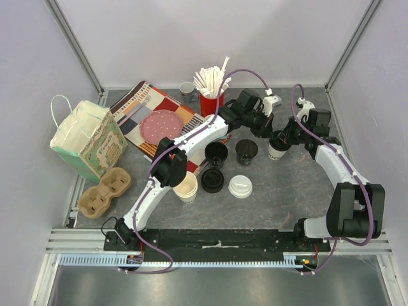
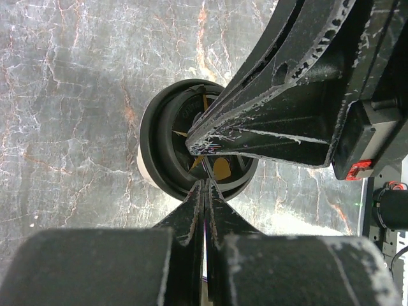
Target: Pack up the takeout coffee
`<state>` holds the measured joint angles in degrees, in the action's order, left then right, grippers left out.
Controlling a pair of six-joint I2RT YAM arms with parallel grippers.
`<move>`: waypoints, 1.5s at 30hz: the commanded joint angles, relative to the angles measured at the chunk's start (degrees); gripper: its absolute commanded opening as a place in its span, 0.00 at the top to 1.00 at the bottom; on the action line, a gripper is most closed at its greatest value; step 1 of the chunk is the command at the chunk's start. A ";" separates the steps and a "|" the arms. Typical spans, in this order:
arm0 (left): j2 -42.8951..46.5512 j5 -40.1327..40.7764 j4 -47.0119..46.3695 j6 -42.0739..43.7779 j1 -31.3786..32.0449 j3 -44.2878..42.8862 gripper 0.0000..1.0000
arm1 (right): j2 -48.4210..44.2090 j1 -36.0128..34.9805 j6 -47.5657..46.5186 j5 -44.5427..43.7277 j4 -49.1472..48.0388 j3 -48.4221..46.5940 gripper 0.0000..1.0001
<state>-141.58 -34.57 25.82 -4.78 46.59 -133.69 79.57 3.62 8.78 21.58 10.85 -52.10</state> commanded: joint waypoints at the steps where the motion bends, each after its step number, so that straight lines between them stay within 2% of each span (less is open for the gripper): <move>1: -0.28 1.26 -1.13 2.75 0.61 0.18 0.98 | -1.69 0.16 -0.25 -0.58 0.31 -0.37 1.00; 10: 2.45 0.47 0.28 2.58 -0.53 -6.67 0.98 | -5.82 -0.10 0.01 2.41 3.38 -7.22 1.00; 14: 2.27 0.37 0.37 2.05 -0.88 -7.03 0.98 | -5.83 -0.19 -0.34 2.24 3.21 -7.58 1.00; 26: -2.47 1.52 -1.04 2.76 0.52 -0.52 0.98 | -2.58 -0.01 1.42 0.30 -2.59 4.27 1.00; 31: -2.47 1.61 -1.65 3.02 1.14 0.01 0.98 | -4.07 -0.01 1.60 -0.23 -3.03 5.16 1.00; 38: -0.37 2.22 -0.95 4.34 0.87 -1.13 0.98 | -5.21 -0.01 1.86 2.41 0.57 -1.58 1.00; 45: 1.83 1.26 0.19 4.07 0.17 -7.10 0.98 | -5.66 -0.19 1.24 2.94 1.72 -7.14 1.00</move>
<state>-143.11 -32.99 26.28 -2.63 46.74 -135.44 75.33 3.64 10.28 22.98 12.53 -55.00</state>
